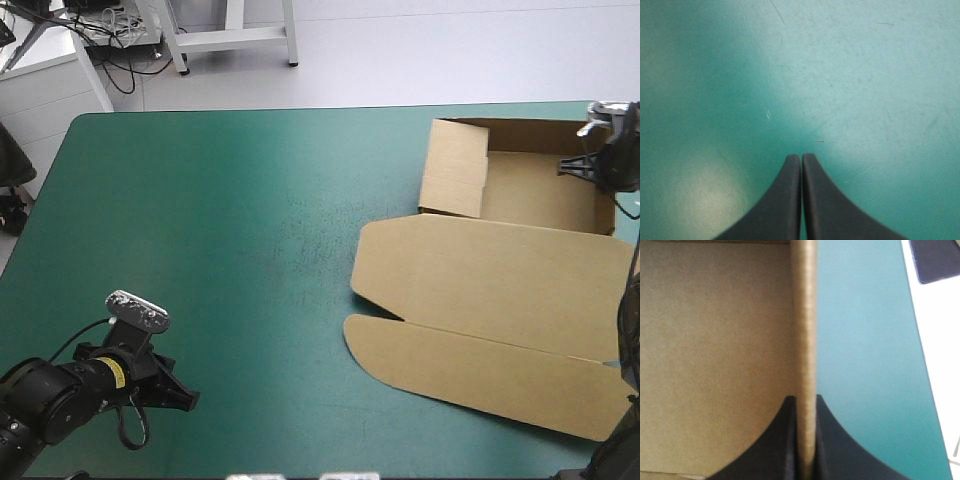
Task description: Fold the box
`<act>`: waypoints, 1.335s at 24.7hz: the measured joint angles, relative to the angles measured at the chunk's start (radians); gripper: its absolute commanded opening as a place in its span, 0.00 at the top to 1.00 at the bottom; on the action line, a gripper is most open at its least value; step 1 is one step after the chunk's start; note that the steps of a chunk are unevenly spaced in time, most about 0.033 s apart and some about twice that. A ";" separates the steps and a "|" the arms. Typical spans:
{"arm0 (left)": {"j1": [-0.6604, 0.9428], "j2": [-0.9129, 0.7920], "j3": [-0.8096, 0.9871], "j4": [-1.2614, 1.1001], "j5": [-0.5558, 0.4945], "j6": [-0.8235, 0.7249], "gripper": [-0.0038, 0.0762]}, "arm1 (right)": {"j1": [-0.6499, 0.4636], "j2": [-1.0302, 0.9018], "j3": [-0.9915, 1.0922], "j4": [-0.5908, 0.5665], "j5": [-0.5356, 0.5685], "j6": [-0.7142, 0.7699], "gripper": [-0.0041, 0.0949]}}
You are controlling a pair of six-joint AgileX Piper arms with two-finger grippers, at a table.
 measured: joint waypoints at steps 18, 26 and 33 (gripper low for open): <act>0.000 0.000 0.000 0.018 0.000 -0.003 0.96 | -0.302 -0.003 0.000 0.175 -0.003 -0.039 0.20; 0.000 0.000 0.000 0.027 -0.004 -0.003 0.96 | -0.302 -0.068 0.000 0.239 0.021 -0.092 0.52; 0.000 0.000 0.000 0.041 -0.049 -0.003 0.96 | -0.302 -0.175 -0.002 0.503 0.089 -0.210 0.96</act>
